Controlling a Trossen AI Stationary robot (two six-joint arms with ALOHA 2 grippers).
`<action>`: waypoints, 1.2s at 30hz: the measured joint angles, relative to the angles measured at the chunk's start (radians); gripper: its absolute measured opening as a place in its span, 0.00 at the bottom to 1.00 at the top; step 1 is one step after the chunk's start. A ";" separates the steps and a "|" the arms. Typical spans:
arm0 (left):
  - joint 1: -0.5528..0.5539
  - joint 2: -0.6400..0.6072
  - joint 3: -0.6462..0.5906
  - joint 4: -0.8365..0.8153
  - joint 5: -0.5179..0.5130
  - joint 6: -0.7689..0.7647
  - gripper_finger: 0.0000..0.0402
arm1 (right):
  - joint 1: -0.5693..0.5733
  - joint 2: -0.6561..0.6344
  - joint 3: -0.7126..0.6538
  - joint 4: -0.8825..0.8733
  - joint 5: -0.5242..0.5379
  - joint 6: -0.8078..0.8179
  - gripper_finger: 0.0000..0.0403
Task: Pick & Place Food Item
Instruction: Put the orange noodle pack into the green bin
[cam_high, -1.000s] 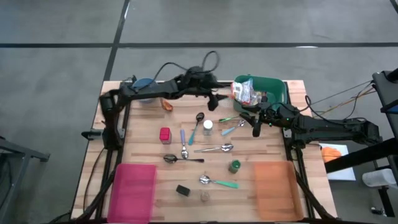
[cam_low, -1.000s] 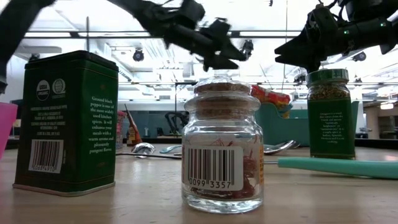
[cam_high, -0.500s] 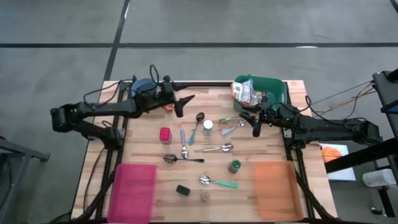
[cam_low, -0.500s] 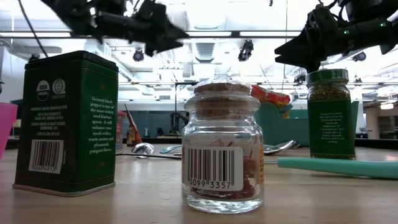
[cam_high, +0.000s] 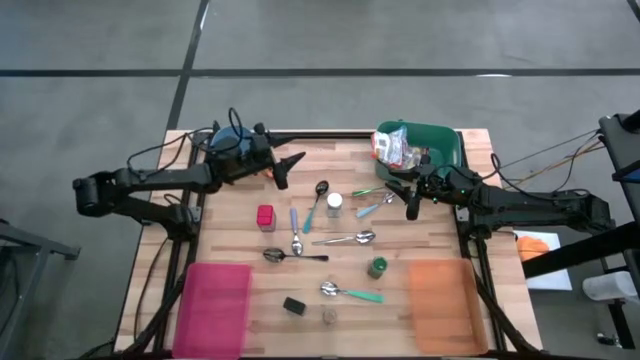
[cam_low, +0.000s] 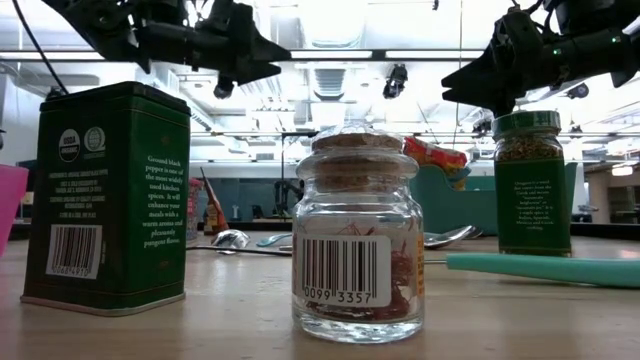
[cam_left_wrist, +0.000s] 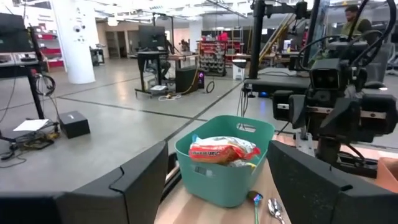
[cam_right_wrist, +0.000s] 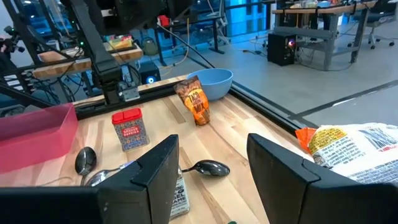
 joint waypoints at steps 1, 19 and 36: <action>0.000 0.000 0.000 0.001 0.000 0.000 0.69 | 0.000 0.000 0.000 0.000 0.000 -0.001 0.46; 0.000 -0.001 0.000 -0.009 0.004 0.023 0.69 | 0.000 0.000 0.000 0.000 0.000 0.001 0.46; 0.000 -0.001 0.000 -0.134 0.004 0.026 0.69 | 0.000 0.000 0.000 0.000 0.000 -0.001 0.46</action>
